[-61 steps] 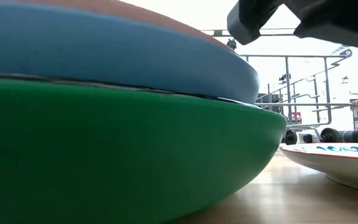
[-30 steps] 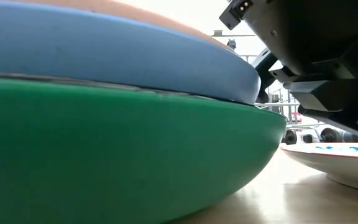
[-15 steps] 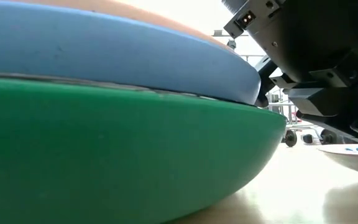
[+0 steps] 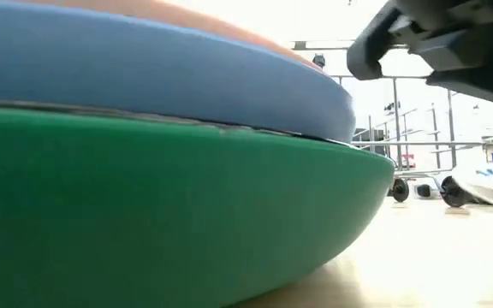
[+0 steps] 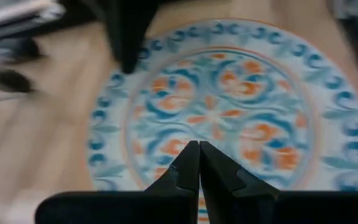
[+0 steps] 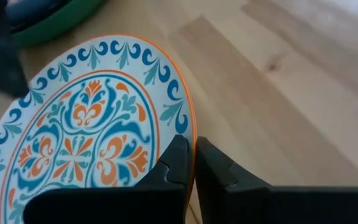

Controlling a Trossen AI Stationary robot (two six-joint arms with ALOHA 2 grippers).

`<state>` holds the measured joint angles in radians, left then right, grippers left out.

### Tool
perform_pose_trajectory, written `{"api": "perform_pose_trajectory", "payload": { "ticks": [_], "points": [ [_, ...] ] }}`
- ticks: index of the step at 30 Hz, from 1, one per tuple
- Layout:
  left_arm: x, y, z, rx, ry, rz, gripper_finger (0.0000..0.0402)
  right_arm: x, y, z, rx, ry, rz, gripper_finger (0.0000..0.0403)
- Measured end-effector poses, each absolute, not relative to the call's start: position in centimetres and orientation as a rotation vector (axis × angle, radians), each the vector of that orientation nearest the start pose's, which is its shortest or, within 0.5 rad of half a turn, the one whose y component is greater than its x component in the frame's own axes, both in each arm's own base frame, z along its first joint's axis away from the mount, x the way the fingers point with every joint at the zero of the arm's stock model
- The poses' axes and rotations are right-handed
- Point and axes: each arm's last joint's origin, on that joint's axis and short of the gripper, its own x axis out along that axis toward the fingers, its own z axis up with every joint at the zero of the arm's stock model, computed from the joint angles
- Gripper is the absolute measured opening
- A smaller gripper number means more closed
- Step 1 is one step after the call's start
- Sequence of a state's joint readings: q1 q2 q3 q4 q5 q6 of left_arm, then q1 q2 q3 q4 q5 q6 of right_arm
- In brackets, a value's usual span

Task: Sort dishes
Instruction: Put the white patterned plate into the dish rack

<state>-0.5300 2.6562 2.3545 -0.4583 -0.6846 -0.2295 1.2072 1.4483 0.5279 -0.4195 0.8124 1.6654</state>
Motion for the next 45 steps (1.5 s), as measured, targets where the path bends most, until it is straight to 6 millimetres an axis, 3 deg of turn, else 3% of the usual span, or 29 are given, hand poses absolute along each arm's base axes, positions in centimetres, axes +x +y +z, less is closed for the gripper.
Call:
{"api": "perform_pose_trajectory", "payload": {
  "ticks": [3, 8, 15, 21, 27, 35, 45],
  "points": [
    [50.2, -26.6, 15.5, 0.235, 0.562, 0.34, 0.0001, 9.2, 18.1, 12.9, 0.4, 0.685, -0.287, 0.0],
    [50.6, -25.2, 17.7, 0.134, 0.536, 0.354, 0.0029, 9.2, 18.0, 13.8, 0.312, 0.692, -0.293, 0.0],
    [51.4, -22.4, 19.0, -0.041, 0.656, 0.194, 0.0116, 9.4, 18.5, 15.2, 0.17, 0.708, -0.28, 0.0],
    [51.4, -21.0, 18.7, -0.034, 0.722, 0.226, 0.0196, 9.6, 19.0, 17.1, 0.051, 0.725, -0.277, 0.0],
    [51.1, -20.8, 19.7, -0.012, 0.724, 0.22, 0.0248, 9.5, 18.9, 18.3, -0.016, 0.741, -0.305, 0.0],
    [50.1, -20.1, 22.4, 0.018, 0.711, 0.287, 0.0263, 9.6, 18.8, 18.6, -0.05, 0.735, -0.305, 0.0],
    [50.8, -19.8, 20.9, -0.029, 0.734, 0.263, 0.0263, 10.0, 19.3, 19.7, -0.183, 0.642, -0.259, 0.0]
  ]
}}
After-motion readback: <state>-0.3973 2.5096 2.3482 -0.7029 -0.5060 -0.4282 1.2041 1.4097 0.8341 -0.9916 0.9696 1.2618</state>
